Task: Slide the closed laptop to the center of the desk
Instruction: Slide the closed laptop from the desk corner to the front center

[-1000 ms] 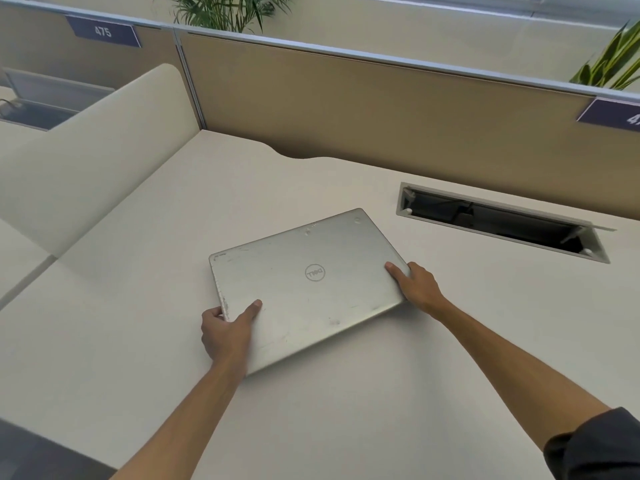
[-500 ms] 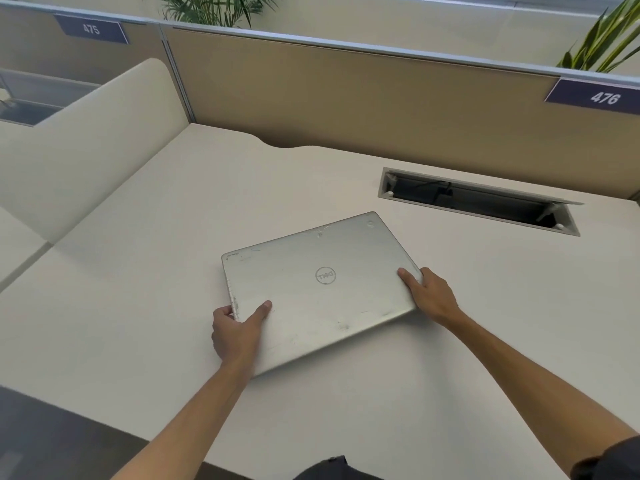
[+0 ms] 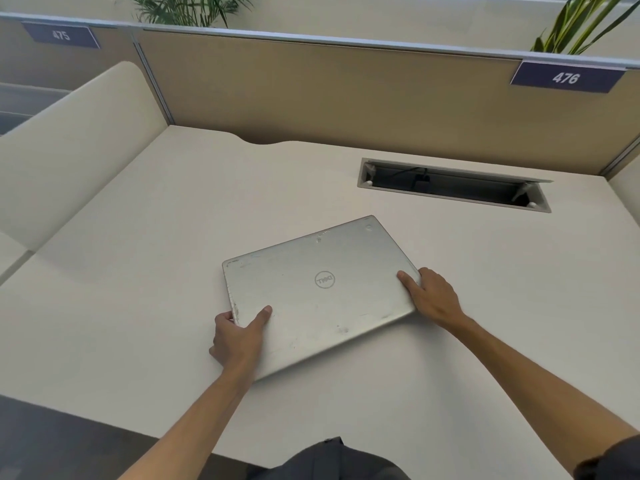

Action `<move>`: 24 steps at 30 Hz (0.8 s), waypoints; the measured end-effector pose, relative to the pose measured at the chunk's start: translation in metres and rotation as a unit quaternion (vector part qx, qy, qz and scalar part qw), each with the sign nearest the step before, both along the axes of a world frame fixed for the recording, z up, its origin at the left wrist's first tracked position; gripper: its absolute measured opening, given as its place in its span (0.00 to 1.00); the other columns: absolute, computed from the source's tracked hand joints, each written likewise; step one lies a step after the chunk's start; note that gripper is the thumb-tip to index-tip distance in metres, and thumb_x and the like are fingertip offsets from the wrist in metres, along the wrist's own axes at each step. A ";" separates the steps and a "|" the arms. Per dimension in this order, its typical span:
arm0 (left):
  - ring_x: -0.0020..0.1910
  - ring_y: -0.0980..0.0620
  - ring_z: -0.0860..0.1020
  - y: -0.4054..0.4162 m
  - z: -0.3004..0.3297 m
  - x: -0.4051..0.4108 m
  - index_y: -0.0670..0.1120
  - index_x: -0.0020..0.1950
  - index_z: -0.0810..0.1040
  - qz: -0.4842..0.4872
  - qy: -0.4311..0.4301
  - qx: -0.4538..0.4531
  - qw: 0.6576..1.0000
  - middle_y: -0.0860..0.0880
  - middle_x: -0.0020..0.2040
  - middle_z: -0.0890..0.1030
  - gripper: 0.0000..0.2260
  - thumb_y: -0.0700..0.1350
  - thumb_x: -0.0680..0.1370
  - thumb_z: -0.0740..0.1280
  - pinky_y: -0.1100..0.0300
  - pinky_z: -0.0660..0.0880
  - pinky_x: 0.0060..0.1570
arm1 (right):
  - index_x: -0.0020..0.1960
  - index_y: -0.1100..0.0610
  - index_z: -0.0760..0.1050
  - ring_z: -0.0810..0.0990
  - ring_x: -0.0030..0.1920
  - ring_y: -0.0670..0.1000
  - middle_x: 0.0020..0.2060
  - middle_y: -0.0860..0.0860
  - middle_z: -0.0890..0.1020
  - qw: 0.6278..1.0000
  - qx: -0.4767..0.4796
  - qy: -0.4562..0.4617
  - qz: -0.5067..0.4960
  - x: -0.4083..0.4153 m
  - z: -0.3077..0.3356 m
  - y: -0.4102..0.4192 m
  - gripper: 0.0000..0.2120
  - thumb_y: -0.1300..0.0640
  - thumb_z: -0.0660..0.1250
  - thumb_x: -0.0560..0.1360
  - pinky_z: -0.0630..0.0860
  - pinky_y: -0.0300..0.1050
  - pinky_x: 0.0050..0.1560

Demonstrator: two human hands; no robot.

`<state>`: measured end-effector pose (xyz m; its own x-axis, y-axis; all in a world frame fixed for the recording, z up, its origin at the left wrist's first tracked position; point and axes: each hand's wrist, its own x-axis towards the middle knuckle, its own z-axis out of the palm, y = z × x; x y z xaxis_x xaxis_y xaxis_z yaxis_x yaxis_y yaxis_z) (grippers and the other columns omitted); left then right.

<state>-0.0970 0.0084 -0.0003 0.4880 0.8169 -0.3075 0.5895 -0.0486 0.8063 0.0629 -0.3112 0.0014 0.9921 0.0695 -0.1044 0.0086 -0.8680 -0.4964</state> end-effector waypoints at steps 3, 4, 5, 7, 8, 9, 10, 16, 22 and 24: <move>0.53 0.44 0.70 0.001 0.001 -0.001 0.48 0.54 0.66 -0.012 0.010 0.001 1.000 0.51 0.49 0.73 0.28 0.61 0.66 0.75 0.50 0.64 0.60 | 0.35 0.55 0.64 0.72 0.36 0.54 0.35 0.49 0.73 1.000 0.000 -0.009 0.003 -0.001 -0.001 0.001 0.26 0.33 0.54 0.77 0.64 0.48 0.35; 0.54 0.43 0.71 0.000 0.001 -0.001 0.47 0.55 0.67 -0.017 0.014 0.007 1.000 0.50 0.50 0.73 0.28 0.61 0.66 0.74 0.49 0.64 0.60 | 0.36 0.55 0.64 0.73 0.37 0.55 0.35 0.50 0.73 1.000 -0.001 -0.011 0.004 -0.001 -0.002 0.001 0.26 0.33 0.54 0.77 0.65 0.49 0.36; 0.56 0.42 0.72 0.000 0.001 -0.001 0.46 0.57 0.67 -0.023 0.020 0.014 0.999 0.50 0.50 0.73 0.29 0.61 0.66 0.73 0.49 0.63 0.61 | 0.36 0.55 0.64 0.73 0.38 0.55 0.35 0.50 0.73 1.000 -0.006 -0.013 0.006 -0.002 -0.002 0.002 0.25 0.34 0.54 0.77 0.65 0.49 0.38; 0.57 0.41 0.73 0.000 0.002 -0.001 0.43 0.60 0.68 -0.046 0.039 0.040 0.997 0.49 0.50 0.72 0.31 0.62 0.68 0.72 0.49 0.62 0.60 | 0.37 0.55 0.64 0.73 0.40 0.56 0.37 0.50 0.74 1.000 -0.021 -0.013 0.013 -0.002 0.000 0.002 0.24 0.35 0.54 0.78 0.66 0.49 0.40; 0.56 0.41 0.74 0.002 0.003 -0.001 0.43 0.59 0.67 -0.066 0.049 0.059 0.995 0.49 0.50 0.73 0.30 0.63 0.69 0.71 0.49 0.62 0.60 | 0.37 0.55 0.64 0.73 0.41 0.56 0.37 0.50 0.74 0.999 -0.031 -0.013 0.017 -0.002 0.001 0.002 0.24 0.35 0.54 0.78 0.66 0.49 0.41; 0.53 0.41 0.74 0.003 0.003 -0.003 0.43 0.56 0.67 -0.092 0.057 0.083 0.991 0.48 0.48 0.74 0.29 0.64 0.70 0.69 0.49 0.63 0.59 | 0.38 0.54 0.64 0.73 0.41 0.56 0.38 0.50 0.74 0.999 -0.043 -0.013 0.023 -0.002 0.002 0.001 0.23 0.36 0.54 0.78 0.66 0.49 0.41; 0.49 0.41 0.73 0.005 0.004 -0.004 0.43 0.53 0.66 -0.117 0.066 0.109 0.985 0.48 0.46 0.75 0.29 0.65 0.70 0.68 0.48 0.66 0.57 | 0.38 0.55 0.65 0.73 0.42 0.57 0.39 0.51 0.74 0.998 -0.054 -0.014 0.028 -0.002 0.003 0.001 0.23 0.36 0.54 0.78 0.66 0.48 0.41; 0.37 0.44 0.67 0.018 0.013 -0.003 0.42 0.46 0.66 -0.225 0.150 0.252 0.929 0.51 0.31 0.67 0.30 0.71 0.70 0.61 0.50 0.65 0.46 | 0.45 0.58 0.69 0.76 0.50 0.59 0.47 0.55 0.77 0.990 -0.130 -0.018 0.052 0.000 0.009 0.005 0.24 0.37 0.52 0.80 0.68 0.50 0.45; 0.35 0.45 0.67 0.021 0.012 -0.004 0.42 0.46 0.67 -0.243 0.174 0.284 0.911 0.52 0.30 0.66 0.32 0.73 0.70 0.57 0.51 0.64 0.46 | 0.40 0.58 0.67 0.76 0.46 0.59 0.42 0.56 0.78 0.964 -0.224 -0.114 0.083 -0.005 0.009 0.005 0.23 0.38 0.53 0.80 0.65 0.49 0.40; 0.35 0.45 0.69 0.025 0.016 -0.003 0.43 0.46 0.68 -0.263 0.220 0.314 0.886 0.51 0.30 0.69 0.34 0.76 0.69 0.52 0.51 0.64 0.46 | 0.41 0.59 0.70 0.76 0.45 0.59 0.42 0.55 0.78 0.954 -0.259 -0.125 0.091 -0.005 0.011 0.006 0.25 0.38 0.53 0.80 0.65 0.49 0.39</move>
<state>-0.1003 0.0332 0.0156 0.7973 0.5898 -0.1280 0.6027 -0.7664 0.2222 0.0580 -0.3053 0.0124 0.9671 0.2457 0.0666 0.2438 -0.9692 0.0347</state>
